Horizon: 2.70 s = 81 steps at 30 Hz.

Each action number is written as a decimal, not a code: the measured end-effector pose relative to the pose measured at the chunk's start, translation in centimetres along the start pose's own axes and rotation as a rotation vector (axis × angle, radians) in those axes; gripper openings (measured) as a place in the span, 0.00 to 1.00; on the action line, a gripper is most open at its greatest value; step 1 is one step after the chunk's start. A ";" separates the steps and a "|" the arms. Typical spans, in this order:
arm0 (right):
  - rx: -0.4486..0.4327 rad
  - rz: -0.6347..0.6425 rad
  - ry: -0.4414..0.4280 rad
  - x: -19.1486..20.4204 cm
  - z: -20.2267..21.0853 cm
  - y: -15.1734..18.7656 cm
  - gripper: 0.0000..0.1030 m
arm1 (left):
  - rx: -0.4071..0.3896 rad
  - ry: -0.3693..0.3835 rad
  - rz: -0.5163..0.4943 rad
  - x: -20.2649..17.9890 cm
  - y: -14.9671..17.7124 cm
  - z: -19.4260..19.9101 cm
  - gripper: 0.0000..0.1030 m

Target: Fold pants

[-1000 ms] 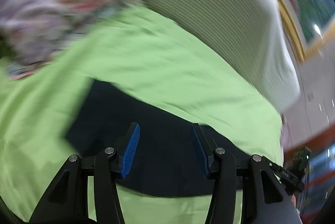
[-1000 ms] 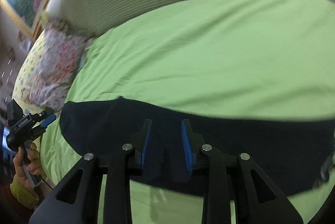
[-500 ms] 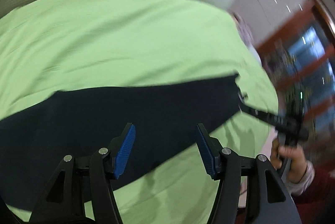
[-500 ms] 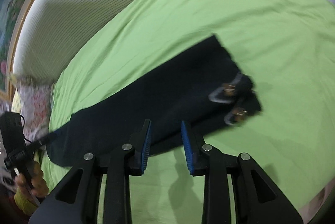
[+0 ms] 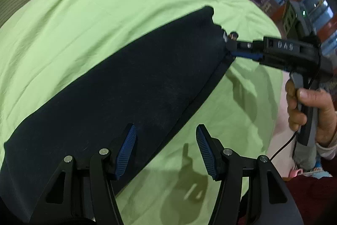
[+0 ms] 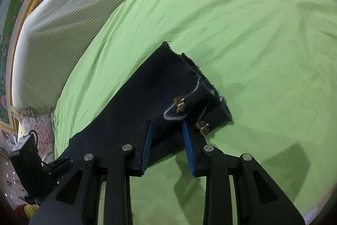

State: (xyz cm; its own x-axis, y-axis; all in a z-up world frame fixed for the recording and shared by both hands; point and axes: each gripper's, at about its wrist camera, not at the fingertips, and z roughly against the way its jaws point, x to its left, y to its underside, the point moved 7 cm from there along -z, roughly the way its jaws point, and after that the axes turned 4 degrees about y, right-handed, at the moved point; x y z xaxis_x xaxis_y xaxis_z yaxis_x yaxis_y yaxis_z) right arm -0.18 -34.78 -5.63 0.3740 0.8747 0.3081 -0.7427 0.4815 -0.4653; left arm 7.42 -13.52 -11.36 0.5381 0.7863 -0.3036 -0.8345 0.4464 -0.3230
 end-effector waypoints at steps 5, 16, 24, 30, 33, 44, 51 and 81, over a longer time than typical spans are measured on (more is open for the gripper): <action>0.003 -0.036 -0.021 -1.3 0.2 -0.8 0.30 | 0.054 -0.017 -0.048 -0.2 -0.2 -1.9 0.56; 0.010 -0.056 -0.032 -1.2 -0.7 -0.8 0.30 | 0.109 -0.055 -0.094 1.5 0.2 -3.0 0.25; -0.030 -0.025 -0.029 -1.2 0.7 -1.4 0.07 | 0.073 0.032 -0.119 0.4 0.0 -1.2 0.05; -0.034 0.005 -0.029 -1.1 2.0 -1.3 0.06 | 0.073 0.090 -0.143 -0.3 -0.1 -0.3 0.04; -0.019 -0.001 0.001 -1.7 1.6 -0.9 0.06 | 0.091 0.084 -0.146 0.1 -0.4 -1.2 0.04; -0.004 -0.072 0.027 -4.0 2.6 -0.7 0.34 | 0.060 0.129 -0.075 0.2 -3.6 0.3 0.24; 0.001 -0.152 -0.026 -5.2 2.6 0.6 0.46 | 0.032 0.167 -0.010 1.0 -9.2 -0.3 0.47; 0.005 -0.252 -0.227 -5.9 -0.6 0.9 0.17 | 0.221 0.279 -0.133 -4.4 -17.9 -11.0 0.20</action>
State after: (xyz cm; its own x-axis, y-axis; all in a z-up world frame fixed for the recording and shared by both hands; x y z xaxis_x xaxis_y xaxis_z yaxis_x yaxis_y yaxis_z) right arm -2.76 -39.47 -8.35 0.4129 0.6936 0.5903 -0.6459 0.6800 -0.3472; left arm 21.31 -29.62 -14.07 0.6296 0.5824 -0.5142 -0.7443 0.6419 -0.1845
